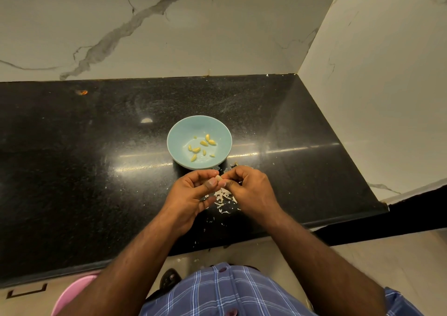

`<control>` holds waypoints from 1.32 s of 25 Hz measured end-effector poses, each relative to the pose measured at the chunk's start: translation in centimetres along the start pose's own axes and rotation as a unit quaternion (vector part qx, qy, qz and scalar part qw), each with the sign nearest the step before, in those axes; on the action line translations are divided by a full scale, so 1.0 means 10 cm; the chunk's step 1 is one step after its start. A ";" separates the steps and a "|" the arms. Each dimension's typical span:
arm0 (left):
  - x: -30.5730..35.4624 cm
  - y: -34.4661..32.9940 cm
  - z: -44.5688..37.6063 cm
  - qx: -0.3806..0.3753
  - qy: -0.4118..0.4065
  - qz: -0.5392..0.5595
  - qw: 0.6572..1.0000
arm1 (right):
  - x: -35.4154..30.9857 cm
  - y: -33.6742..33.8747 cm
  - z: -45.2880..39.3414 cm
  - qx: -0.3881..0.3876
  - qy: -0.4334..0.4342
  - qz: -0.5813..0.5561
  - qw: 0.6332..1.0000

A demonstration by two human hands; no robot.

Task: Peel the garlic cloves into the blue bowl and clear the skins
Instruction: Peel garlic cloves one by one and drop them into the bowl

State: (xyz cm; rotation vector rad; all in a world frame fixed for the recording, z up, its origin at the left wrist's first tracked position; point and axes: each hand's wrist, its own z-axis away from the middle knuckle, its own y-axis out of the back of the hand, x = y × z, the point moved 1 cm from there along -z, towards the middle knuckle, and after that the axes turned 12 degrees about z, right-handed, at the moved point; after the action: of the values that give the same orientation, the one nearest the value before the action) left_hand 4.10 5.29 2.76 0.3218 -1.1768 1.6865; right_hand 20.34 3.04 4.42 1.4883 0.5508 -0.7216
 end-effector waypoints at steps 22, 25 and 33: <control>0.06 -0.04 0.07 0.029 -0.042 -0.019 0.999 | 0.04 -0.01 -0.06 -0.067 -0.145 -0.298 0.941; 0.07 0.02 0.08 0.043 -0.047 -0.027 0.998 | 0.07 -0.04 -0.06 -0.075 -0.134 -0.277 0.949; 0.21 0.24 0.12 0.089 -0.070 -0.021 0.993 | -0.20 -0.47 -0.08 -0.139 0.039 0.132 0.981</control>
State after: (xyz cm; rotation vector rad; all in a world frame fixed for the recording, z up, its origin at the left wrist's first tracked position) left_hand 0.77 5.52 3.43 0.5788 -1.1139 1.7583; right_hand 15.62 4.26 2.60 1.2992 0.4792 -0.3637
